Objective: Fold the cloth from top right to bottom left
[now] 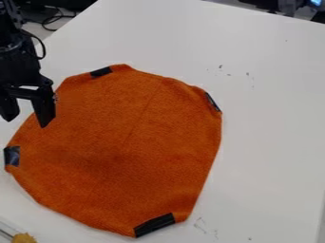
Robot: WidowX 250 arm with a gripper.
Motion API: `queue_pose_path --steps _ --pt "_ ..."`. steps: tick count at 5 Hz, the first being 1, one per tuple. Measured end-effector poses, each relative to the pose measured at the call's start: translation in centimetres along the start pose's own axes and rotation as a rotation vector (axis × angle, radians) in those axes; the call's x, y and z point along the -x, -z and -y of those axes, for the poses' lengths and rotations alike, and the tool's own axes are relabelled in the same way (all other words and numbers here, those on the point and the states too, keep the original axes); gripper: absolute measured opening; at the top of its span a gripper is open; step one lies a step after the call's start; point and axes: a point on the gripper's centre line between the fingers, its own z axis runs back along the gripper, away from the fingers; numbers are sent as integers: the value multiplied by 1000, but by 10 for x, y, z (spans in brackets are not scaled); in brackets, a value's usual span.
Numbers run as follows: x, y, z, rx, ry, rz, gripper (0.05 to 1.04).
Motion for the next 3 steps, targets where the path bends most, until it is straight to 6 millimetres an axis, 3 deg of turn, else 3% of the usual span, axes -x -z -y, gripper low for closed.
queue_pose_path --steps 1,3 --pt "2 7 3 15 -1 -22 1000" --pt "-24 10 86 31 161 11 1000"
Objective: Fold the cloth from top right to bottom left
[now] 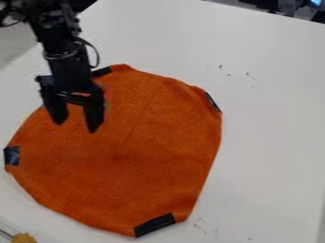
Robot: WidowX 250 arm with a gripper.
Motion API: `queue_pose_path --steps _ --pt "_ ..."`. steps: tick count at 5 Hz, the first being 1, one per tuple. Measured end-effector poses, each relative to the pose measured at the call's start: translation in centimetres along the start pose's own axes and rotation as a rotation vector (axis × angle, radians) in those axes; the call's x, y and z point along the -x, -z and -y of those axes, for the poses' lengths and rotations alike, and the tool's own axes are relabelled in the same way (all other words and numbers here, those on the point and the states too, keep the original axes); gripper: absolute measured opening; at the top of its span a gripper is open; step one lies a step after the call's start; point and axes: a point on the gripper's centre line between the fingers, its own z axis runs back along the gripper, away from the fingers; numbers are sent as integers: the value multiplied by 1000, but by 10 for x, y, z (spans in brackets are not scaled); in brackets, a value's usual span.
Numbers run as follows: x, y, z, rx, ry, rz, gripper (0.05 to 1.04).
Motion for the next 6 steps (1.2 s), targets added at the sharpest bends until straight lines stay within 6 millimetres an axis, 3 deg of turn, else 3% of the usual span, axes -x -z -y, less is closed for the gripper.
queue_pose_path --steps 2,3,5,6 --pt "-39 -4 71 -15 220 56 1000" --pt "-72 -13 92 -41 304 73 1000" --pt "-130 -7 122 -68 317 46 1000" --pt "-146 0 125 -63 226 47 1000"
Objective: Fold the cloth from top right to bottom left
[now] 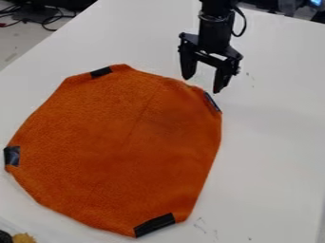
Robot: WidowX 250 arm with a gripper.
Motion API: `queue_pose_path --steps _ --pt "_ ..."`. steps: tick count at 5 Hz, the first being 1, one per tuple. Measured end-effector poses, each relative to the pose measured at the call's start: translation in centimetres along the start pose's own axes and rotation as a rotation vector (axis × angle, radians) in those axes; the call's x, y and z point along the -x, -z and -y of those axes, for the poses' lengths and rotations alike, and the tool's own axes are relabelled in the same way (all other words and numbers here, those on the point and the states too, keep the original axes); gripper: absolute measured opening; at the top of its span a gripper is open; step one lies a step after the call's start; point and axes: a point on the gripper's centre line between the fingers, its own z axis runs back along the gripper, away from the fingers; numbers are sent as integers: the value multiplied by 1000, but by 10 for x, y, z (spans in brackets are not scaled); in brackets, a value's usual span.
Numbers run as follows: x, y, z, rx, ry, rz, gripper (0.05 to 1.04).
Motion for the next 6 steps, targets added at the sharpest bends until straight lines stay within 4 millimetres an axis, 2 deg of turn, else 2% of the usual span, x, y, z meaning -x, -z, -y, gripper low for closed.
queue_pose_path --steps 1,2,3,5,6 --pt "8 18 -15 45 -227 8 1000" --pt "17 23 -28 55 -361 37 1000" --pt "18 25 -27 58 -368 40 1000" --pt "19 23 -5 11 -317 42 1000" --pt "17 1 3 -16 -310 103 1000"
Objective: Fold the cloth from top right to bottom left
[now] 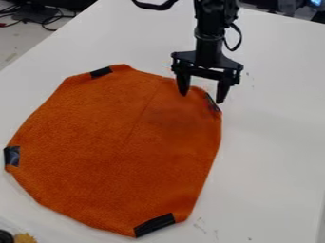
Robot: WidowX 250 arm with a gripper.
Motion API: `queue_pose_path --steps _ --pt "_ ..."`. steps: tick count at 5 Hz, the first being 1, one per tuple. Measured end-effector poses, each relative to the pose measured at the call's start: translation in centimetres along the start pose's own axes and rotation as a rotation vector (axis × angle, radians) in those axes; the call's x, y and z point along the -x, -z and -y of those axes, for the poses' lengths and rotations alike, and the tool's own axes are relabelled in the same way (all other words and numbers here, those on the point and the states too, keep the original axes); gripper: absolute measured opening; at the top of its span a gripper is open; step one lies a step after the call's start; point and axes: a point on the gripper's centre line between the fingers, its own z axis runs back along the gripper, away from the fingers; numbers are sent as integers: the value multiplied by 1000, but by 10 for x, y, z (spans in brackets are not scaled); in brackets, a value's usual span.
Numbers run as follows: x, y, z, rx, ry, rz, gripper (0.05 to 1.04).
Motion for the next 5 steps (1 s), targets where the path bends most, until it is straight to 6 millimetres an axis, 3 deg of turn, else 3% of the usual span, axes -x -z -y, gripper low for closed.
queue_pose_path --steps 2,4,5 --pt "-1 5 9 42 3 -3 1000" --pt "-4 26 18 27 25 -47 987" --pt "-4 36 20 23 29 -70 902"
